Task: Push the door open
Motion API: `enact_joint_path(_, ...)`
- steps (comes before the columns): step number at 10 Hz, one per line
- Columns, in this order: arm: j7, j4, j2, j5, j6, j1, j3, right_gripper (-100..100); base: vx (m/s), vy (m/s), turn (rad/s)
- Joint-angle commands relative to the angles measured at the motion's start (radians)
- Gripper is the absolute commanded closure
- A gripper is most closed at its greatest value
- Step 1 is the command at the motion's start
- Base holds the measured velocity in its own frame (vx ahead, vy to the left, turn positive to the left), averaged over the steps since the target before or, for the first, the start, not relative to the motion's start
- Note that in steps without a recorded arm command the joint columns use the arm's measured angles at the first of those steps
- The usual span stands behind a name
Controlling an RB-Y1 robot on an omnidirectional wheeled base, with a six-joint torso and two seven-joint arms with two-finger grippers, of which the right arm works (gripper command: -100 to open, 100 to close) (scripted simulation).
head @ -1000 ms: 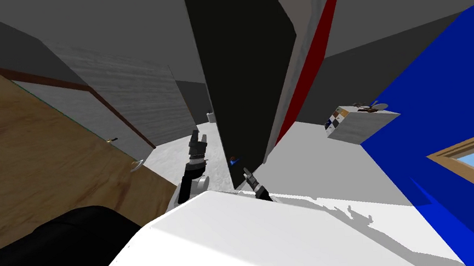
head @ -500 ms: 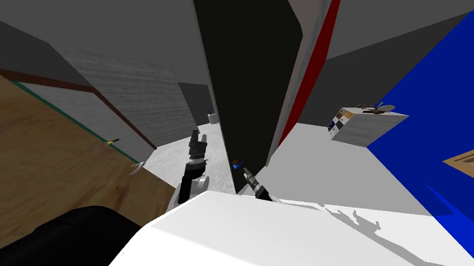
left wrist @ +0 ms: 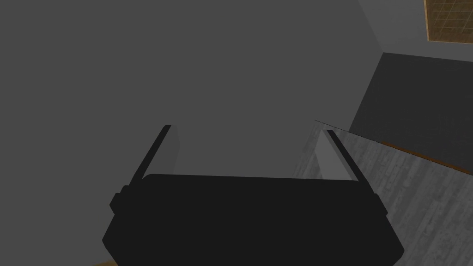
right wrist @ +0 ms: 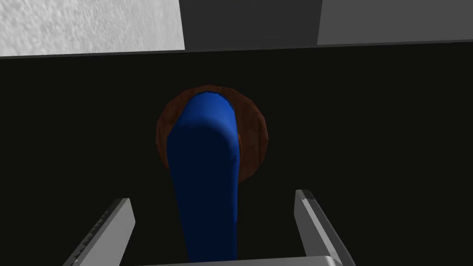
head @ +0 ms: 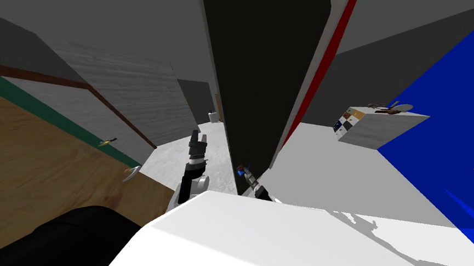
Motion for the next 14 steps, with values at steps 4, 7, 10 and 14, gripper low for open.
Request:
enact_joint_path(4,0.000,0.000,-0.001,0.000,0.000,0.000,0.000,100,-0.011,-0.011,0.001)
enact_joint_path(7,0.005,0.008,0.003,-0.002,0.004,0.000,-0.017,100,0.016,0.033,-0.011)
enact_joint_path(10,0.013,0.017,0.009,-0.007,0.005,-0.004,-0.045,100,0.105,0.158,-0.037)
enact_joint_path(14,0.031,0.037,0.023,-0.016,0.007,-0.010,-0.105,100,0.124,0.164,-0.036)
